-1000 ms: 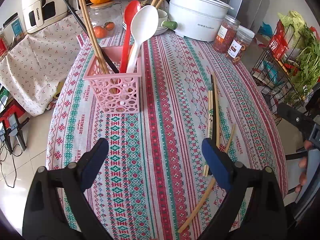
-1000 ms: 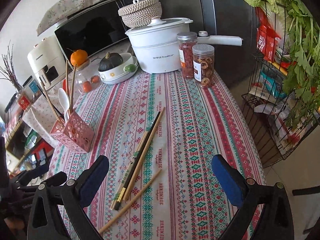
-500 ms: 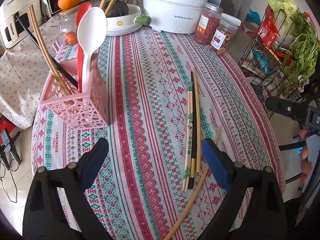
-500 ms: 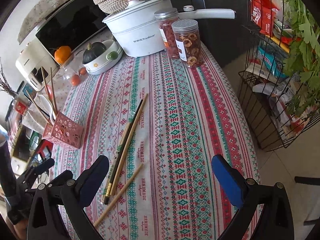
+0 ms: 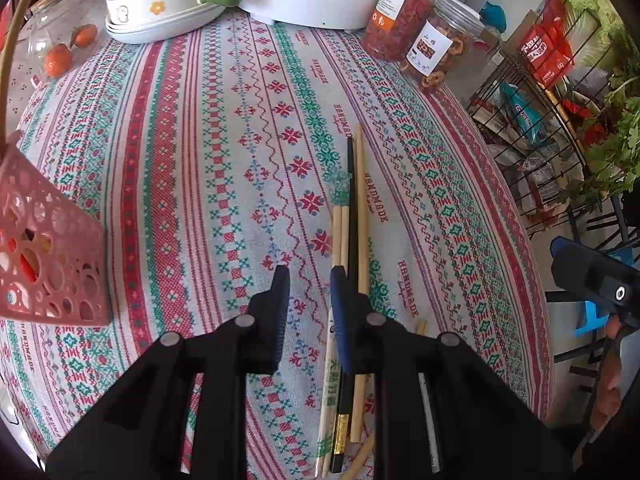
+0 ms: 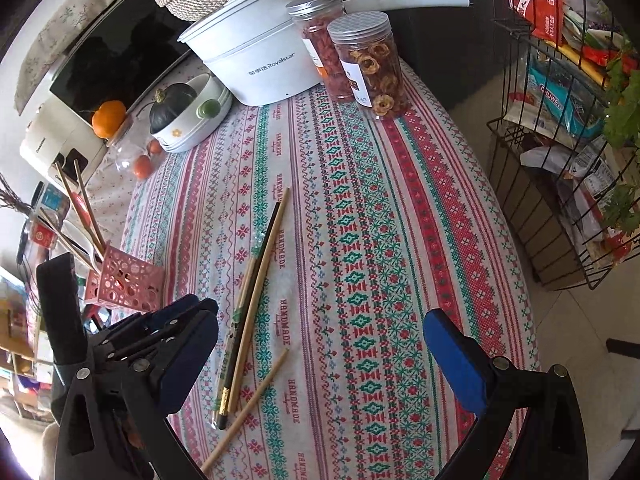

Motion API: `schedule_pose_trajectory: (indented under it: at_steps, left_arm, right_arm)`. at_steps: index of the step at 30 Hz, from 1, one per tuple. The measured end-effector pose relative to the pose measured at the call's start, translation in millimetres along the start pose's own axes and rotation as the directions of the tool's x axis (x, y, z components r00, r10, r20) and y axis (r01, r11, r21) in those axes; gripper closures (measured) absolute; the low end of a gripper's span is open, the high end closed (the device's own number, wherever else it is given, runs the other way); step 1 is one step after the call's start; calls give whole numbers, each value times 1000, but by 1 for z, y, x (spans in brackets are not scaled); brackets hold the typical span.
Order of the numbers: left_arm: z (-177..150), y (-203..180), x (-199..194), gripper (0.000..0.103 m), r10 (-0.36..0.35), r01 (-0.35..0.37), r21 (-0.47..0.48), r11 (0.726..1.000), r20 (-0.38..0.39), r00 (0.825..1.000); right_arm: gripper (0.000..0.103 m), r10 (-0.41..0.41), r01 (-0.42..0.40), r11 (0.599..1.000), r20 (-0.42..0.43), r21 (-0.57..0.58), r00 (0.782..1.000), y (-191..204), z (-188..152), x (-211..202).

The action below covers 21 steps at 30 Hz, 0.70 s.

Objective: Organize utensils
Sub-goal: 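Grasp a pair of chopsticks with the left gripper while the right gripper grasps a wooden chopstick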

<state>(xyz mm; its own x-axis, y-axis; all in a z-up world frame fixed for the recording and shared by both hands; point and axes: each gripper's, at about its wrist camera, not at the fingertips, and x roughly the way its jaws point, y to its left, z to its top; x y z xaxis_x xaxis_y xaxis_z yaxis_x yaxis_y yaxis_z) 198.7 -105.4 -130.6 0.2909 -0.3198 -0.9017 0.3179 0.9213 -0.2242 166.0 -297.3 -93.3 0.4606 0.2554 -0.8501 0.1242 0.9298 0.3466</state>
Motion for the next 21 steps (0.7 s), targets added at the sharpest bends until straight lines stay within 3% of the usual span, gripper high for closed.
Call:
schedule_pose_trajectory:
  at_steps: [10,13,21]
  left_arm:
    - [2,-19,15,89,2,2,67,998,-66,998]
    - [0,-24,16,89,35,-27,117,993,-65,997]
    - [12,-39,28,93,102,-95,120,988,-50,994]
  right_arm:
    - [0,20,-20,1000,-6,-5,1000,-1,-1,-3]
    - [0,25,-25,1000,-11,2,1000,-2,0,-2]
    - [0,29,-29,1000,-21,1,999,-1,0,0]
